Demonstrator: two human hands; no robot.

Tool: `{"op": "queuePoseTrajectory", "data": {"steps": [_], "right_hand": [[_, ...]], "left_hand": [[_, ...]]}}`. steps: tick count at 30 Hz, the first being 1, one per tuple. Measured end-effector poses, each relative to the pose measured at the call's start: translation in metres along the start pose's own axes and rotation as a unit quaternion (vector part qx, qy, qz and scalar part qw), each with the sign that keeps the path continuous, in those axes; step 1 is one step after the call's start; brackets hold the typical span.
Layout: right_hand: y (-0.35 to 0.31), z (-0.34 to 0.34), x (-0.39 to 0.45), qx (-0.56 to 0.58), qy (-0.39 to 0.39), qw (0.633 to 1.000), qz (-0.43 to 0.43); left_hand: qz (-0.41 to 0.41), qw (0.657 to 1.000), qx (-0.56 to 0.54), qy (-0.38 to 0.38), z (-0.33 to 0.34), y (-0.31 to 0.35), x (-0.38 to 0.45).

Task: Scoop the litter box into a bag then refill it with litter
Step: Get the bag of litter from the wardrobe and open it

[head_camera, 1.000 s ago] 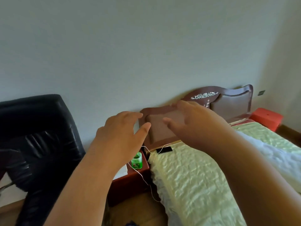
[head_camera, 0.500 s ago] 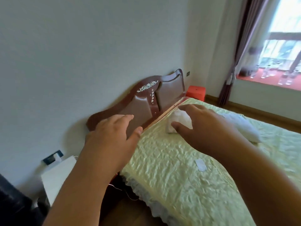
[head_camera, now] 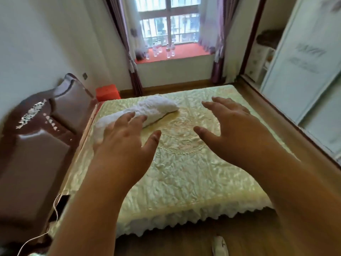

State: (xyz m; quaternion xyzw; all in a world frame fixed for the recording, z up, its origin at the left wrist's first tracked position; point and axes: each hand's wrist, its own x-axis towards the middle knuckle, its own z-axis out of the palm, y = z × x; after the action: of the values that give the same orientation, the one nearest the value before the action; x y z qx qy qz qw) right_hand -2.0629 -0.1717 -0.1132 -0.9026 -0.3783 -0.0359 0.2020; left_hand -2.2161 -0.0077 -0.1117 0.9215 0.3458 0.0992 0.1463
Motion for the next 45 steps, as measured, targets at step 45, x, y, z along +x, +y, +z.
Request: {"op": "queuePoseTrajectory", "data": {"steps": [45], "right_hand": [[0.462,-0.2,-0.315,-0.069,0.118,0.769,0.624]], "left_hand": [[0.615,0.734,-0.025,-0.286,0.268,0.658,-0.073]]}}
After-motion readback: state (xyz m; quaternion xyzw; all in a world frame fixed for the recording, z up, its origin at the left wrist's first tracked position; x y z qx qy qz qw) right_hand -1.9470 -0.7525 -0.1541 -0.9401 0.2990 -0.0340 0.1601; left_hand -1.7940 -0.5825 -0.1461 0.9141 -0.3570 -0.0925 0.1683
